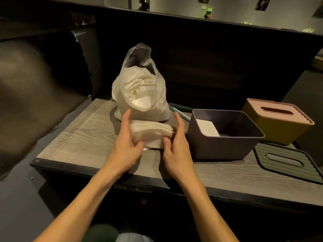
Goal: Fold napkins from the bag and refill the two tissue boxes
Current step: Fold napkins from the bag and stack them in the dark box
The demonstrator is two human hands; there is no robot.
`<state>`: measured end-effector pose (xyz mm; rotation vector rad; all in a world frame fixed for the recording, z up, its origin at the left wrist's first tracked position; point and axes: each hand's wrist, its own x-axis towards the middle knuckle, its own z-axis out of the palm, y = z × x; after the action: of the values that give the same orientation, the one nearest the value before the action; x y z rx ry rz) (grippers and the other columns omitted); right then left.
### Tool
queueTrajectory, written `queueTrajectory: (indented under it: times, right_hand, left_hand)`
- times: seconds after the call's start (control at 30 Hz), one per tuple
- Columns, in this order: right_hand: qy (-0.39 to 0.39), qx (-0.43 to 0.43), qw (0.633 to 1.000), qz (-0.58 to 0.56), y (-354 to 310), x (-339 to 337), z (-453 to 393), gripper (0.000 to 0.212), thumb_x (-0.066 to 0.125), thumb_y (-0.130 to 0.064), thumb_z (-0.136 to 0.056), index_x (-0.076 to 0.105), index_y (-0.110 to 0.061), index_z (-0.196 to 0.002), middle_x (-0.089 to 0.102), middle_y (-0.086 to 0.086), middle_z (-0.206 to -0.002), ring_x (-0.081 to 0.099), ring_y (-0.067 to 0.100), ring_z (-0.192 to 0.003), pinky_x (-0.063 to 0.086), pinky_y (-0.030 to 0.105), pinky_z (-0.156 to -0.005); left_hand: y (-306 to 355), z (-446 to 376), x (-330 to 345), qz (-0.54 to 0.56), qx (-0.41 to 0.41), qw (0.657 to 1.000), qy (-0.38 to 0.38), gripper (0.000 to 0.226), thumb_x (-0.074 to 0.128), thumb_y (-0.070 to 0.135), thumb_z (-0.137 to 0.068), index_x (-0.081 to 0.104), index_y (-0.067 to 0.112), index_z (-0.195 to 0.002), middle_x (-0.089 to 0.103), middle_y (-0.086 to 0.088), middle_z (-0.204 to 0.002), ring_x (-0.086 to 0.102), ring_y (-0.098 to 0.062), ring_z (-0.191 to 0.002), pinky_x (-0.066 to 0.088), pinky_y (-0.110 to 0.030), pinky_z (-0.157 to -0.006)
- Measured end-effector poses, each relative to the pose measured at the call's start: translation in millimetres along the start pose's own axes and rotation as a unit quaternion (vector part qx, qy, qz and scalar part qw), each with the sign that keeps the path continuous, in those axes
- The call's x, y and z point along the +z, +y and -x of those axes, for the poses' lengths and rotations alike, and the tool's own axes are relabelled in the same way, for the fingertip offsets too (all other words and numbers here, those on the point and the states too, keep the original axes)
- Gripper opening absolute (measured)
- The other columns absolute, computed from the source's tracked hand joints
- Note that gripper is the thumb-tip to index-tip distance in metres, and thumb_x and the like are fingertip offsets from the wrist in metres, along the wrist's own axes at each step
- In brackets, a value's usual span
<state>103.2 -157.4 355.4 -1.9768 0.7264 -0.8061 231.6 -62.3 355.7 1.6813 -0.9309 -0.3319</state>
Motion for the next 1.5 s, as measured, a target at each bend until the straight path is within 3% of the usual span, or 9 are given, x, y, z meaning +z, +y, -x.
queueTrajectory:
  times: [0.23,0.4,0.53,0.63,0.8,0.93,1.03,1.27,1.5]
  right_hand:
    - [-0.060,-0.006,0.996,0.072,-1.5,4.1,-0.6,0.100,0.055,-0.004,-0.093,-0.007,-0.046,-0.161,0.038,0.000,-0.156,0.046,0.015,-0.133,0.041,0.037,-0.115]
    - [0.009,-0.017,1.000,-0.002,-0.4,1.7,-1.3,0.084,0.051,-0.007,-0.104,0.003,-0.044,-0.162,0.058,-0.009,-0.134,0.059,0.007,-0.119,0.049,0.034,-0.108]
    - [-0.058,-0.005,0.997,0.057,0.1,5.2,-2.9,0.105,0.065,-0.017,-0.097,-0.014,-0.054,-0.156,0.038,-0.001,-0.162,0.044,0.019,-0.143,0.038,0.047,-0.120]
    - [-0.038,-0.006,0.998,0.051,1.9,5.7,-2.8,0.110,0.063,-0.004,-0.093,-0.012,-0.052,-0.158,0.044,0.001,-0.158,0.049,0.018,-0.137,0.042,0.045,-0.117]
    - [-0.023,0.010,0.999,0.038,3.9,2.7,-4.6,0.095,0.055,0.001,-0.099,0.001,-0.043,-0.164,0.048,-0.001,-0.155,0.049,0.012,-0.137,0.040,0.032,-0.116]
    - [-0.016,0.009,0.998,0.058,1.0,0.5,-1.3,0.067,0.054,-0.002,-0.102,0.035,-0.034,-0.157,0.055,-0.006,-0.146,0.047,0.002,-0.130,0.038,0.020,-0.110]
    - [0.009,-0.011,0.999,0.048,-1.7,-4.1,4.2,0.053,0.057,-0.004,-0.101,0.051,-0.032,-0.146,0.060,-0.013,-0.134,0.050,-0.003,-0.123,0.046,0.029,-0.110]
    - [0.007,-0.088,0.993,0.077,-22.6,-35.7,18.5,0.053,0.061,-0.015,-0.103,0.047,-0.034,-0.150,0.056,-0.016,-0.142,0.052,0.000,-0.129,0.052,0.035,-0.108]
    - [-0.006,-0.118,0.989,0.085,-52.8,-103.7,25.5,0.052,0.064,-0.026,-0.102,0.042,-0.041,-0.147,0.050,-0.032,-0.115,0.055,-0.016,-0.110,0.057,0.014,-0.083]
  left_hand:
    - [-8.4,-2.4,2.9,-0.002,-0.016,1.000,-0.025,0.114,0.060,-0.015,-0.083,-0.008,0.037,-0.159,0.047,0.003,-0.133,0.051,-0.012,-0.127,0.043,-0.022,-0.106]
    - [-8.7,-0.6,-3.8,0.038,0.007,0.999,0.021,0.102,0.057,-0.005,-0.084,0.001,0.038,-0.158,0.052,0.003,-0.132,0.060,-0.004,-0.114,0.053,-0.019,-0.092]
    - [-5.2,0.6,1.2,0.011,-0.032,0.999,-0.034,0.109,0.057,-0.013,-0.087,-0.008,0.032,-0.161,0.040,0.005,-0.144,0.050,0.017,-0.109,0.037,0.002,-0.090]
    - [0.5,2.9,3.6,-0.004,-0.038,0.999,-0.029,0.105,0.058,-0.014,-0.088,-0.003,0.029,-0.162,0.039,0.014,-0.136,0.049,0.023,-0.098,0.033,0.008,-0.081]
    - [1.4,2.0,-0.1,-0.012,-0.031,0.999,-0.006,0.099,0.057,-0.012,-0.090,0.000,0.026,-0.162,0.044,0.011,-0.129,0.050,0.030,-0.094,0.038,0.005,-0.079]
    - [1.1,3.4,1.3,-0.056,-0.032,0.998,-0.013,0.099,0.070,0.003,-0.090,0.006,0.026,-0.162,0.040,0.008,-0.134,0.047,-0.001,-0.119,0.035,-0.004,-0.089]
    - [0.3,2.3,-5.1,-0.058,-0.030,0.998,-0.002,0.091,0.074,0.011,-0.092,0.017,0.027,-0.161,0.044,0.008,-0.137,0.045,-0.008,-0.126,0.035,-0.022,-0.101]
    - [30.9,6.5,-22.2,0.026,-0.047,0.998,-0.025,0.079,0.075,0.008,-0.089,0.035,0.027,-0.155,0.053,-0.001,-0.146,0.052,-0.017,-0.135,0.047,-0.045,-0.112]
    - [83.0,6.2,-9.2,0.050,0.021,0.995,-0.079,0.047,0.075,0.016,-0.089,0.055,0.034,-0.128,0.064,0.011,-0.123,0.064,-0.009,-0.115,0.057,-0.029,-0.093]
